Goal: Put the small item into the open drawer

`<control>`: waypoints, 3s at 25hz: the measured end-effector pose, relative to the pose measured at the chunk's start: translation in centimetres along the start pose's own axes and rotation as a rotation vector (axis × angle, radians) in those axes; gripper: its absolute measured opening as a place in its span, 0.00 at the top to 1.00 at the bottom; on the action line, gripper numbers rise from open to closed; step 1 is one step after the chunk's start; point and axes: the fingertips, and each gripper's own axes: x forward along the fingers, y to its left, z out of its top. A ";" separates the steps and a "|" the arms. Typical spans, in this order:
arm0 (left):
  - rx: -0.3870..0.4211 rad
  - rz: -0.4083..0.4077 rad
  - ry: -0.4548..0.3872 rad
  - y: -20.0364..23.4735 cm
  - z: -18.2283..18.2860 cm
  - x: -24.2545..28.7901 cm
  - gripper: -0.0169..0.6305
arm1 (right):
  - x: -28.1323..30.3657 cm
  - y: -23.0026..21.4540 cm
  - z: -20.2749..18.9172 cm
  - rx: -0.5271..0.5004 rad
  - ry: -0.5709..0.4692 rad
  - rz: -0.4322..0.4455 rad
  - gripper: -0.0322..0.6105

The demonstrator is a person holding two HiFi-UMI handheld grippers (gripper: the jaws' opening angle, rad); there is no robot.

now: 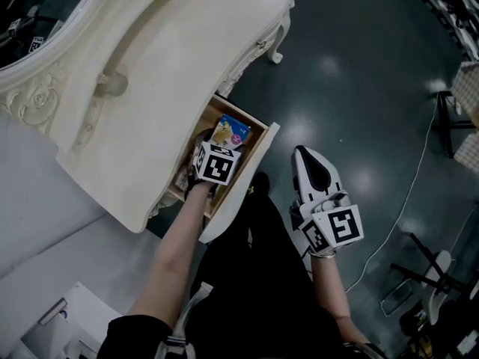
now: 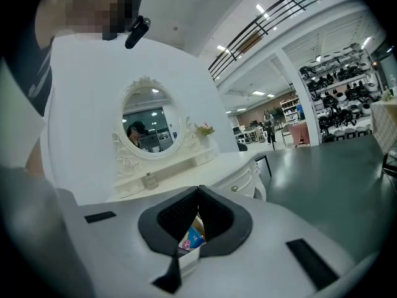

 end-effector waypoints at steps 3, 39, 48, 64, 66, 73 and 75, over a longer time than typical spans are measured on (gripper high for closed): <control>0.006 -0.003 0.022 0.0 -0.3 0.6 0.31 | 0.0 0.2 0.0 -0.001 0.001 0.001 0.94; -0.010 0.035 -0.017 0.1 1.5 -0.2 0.37 | -0.9 0.3 0.2 0.012 -0.005 0.022 0.94; -0.103 0.069 -0.254 -0.1 5.6 -7.2 0.56 | -1.8 1.8 1.8 -0.014 -0.053 0.048 0.94; -0.113 0.130 -0.573 -0.3 8.8 -19.3 0.79 | -4.5 4.4 4.0 -0.069 -0.137 0.059 0.94; -0.108 0.139 -0.604 -0.4 8.9 -20.6 0.81 | -4.8 4.8 4.1 -0.073 -0.142 0.059 0.94; -0.129 0.156 -0.696 -0.5 8.5 -24.4 0.89 | -5.7 5.8 4.3 -0.085 -0.160 0.058 0.94; -0.144 0.155 -0.723 -0.5 8.2 -25.3 0.92 | -5.9 6.1 4.3 -0.089 -0.164 0.060 0.94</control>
